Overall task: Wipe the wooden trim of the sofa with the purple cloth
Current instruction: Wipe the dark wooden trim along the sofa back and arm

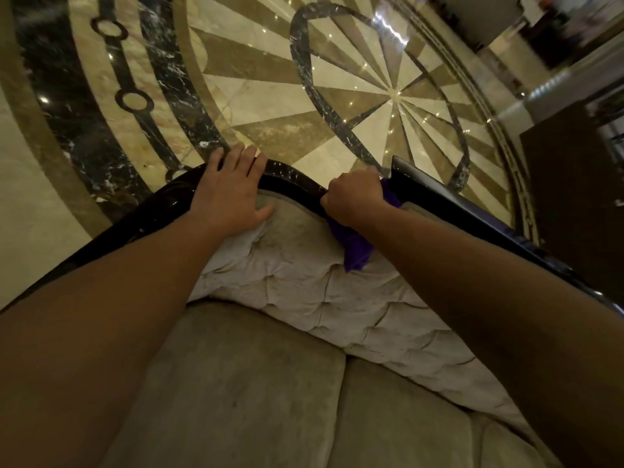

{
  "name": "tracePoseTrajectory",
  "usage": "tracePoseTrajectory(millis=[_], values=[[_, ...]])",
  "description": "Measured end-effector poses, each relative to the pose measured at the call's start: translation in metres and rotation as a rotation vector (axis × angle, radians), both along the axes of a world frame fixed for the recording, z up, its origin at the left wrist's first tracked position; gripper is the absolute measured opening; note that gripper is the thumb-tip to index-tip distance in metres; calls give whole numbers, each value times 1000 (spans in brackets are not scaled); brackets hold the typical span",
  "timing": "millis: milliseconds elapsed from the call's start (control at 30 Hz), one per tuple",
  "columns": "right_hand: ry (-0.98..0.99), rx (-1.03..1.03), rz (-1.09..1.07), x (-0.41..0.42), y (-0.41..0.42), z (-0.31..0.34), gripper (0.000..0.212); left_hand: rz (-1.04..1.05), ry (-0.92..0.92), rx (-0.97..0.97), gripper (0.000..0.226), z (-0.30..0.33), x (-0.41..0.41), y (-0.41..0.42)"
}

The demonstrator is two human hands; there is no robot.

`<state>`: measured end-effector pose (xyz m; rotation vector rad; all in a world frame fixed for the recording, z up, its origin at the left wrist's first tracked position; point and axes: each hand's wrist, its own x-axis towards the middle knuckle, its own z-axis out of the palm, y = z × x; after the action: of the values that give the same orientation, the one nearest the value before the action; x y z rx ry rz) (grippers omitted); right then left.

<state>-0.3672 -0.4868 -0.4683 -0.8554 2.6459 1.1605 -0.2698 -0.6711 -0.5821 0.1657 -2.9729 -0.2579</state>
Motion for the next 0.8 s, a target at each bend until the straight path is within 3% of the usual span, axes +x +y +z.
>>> tracePoseTrajectory(millis=[233,367,467,567,700,800], values=[[101,333,81,10,-5,35,36,17,-42,16,105,7,-1,4],[163,476,131,15,-7,49,16,15,-59,25,105,11,0,5],[177,475,102,16,-11,60,27,16,-55,28,106,12,1,5],[162,278,89,14,-9,71,33,13,-59,35,106,12,2,4],[169,-307,160,7,17,85,36,3,-53,40,105,10,1,2],[172,-713,89,10,39,87,34,7,-44,38,105,9,1,1]])
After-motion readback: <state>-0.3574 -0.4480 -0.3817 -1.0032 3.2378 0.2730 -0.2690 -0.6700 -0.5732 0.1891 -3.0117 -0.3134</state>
